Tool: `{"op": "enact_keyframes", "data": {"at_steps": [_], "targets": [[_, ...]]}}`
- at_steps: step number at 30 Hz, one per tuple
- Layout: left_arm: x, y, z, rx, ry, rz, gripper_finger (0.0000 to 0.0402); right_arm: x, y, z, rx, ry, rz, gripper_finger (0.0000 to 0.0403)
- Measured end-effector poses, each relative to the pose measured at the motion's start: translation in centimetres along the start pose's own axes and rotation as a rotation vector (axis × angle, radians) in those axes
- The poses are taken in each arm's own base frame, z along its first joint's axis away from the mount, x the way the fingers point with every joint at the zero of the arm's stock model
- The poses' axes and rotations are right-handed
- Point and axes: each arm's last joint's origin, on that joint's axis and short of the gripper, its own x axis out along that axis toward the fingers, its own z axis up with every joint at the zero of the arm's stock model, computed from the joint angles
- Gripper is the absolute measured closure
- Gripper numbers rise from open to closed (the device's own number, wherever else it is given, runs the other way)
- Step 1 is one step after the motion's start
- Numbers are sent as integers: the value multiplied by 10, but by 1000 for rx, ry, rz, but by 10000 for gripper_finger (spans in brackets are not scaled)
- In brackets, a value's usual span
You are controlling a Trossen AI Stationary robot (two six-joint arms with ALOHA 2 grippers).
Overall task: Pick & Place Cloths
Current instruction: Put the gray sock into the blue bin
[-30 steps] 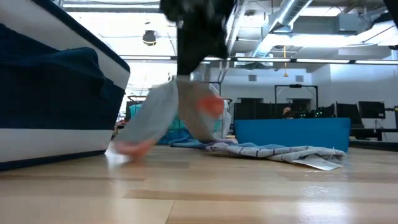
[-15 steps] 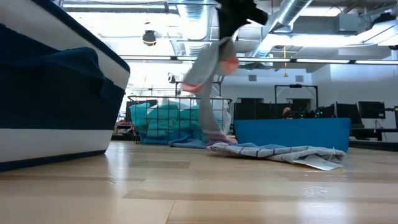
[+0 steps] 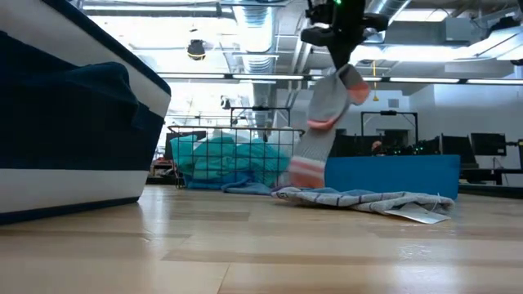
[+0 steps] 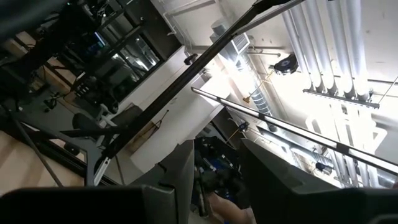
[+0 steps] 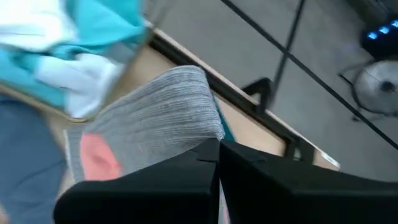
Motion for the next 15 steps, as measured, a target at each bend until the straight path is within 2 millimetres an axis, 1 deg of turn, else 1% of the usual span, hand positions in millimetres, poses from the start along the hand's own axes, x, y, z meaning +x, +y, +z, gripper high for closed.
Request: {"op": "enact_keyframes", "data": {"at_steps": [3,8,10,15], "targets": [[0,0,0,0,0,0,289,3,-8,1,28,13,-42,403],[0,0,0,22,-1,7,289,6,-21,7,72,-5,-74,403],[0,1,0,44,-3,13,289,9,-28,10,96,-14,-93,403],[0,2,1,52,-30,51,289,14,-51,19,77,-35,-153,403]]}}
